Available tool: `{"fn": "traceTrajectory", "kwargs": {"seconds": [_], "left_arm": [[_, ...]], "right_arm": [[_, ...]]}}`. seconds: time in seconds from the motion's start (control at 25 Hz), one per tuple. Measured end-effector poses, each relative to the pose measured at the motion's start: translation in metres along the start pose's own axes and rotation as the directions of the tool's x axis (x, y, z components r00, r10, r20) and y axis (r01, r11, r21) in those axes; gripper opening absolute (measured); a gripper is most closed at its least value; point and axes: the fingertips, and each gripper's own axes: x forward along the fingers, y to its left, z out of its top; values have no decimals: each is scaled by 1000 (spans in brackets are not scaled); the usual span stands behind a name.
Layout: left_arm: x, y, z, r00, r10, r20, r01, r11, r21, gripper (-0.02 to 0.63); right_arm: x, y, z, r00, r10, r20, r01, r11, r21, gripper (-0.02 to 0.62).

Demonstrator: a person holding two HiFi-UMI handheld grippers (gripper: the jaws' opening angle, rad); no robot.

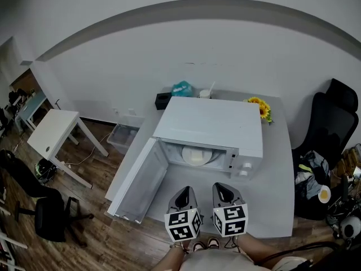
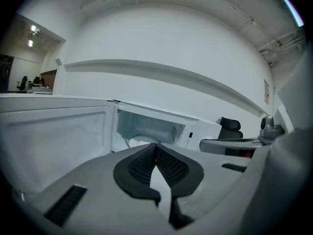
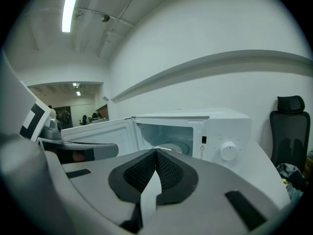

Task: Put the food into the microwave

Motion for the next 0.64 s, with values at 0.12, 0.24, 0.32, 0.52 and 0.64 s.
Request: {"fn": "traceTrajectory", "kwargs": {"seconds": [0.12, 0.24, 0.32, 0.52, 0.64], "left_arm": [[0, -2, -2, 1000, 0, -1, 0, 1000, -2, 3], [1, -5, -4, 1000, 0, -4, 0, 1000, 1, 3], [2, -6, -5, 1000, -1, -7, 1, 1000, -1, 3], [4, -8, -5, 1000, -3, -10, 3, 1000, -4, 3], [5, -8, -4, 1000, -4, -9, 4, 1000, -4, 3]], "right_arm": [[-2, -2, -1, 1000, -7, 1, 7, 1000, 3, 15], [-4, -6, -4, 1000, -15, -5, 15, 1000, 2, 15], [-4, -8, -4, 1000, -19, -7, 19, 1000, 3, 15], [-5, -12, -5, 999, -32, -12, 32, 999, 2, 15], [-5, -14, -4, 999, -41, -13, 41, 999, -1, 15]]}}
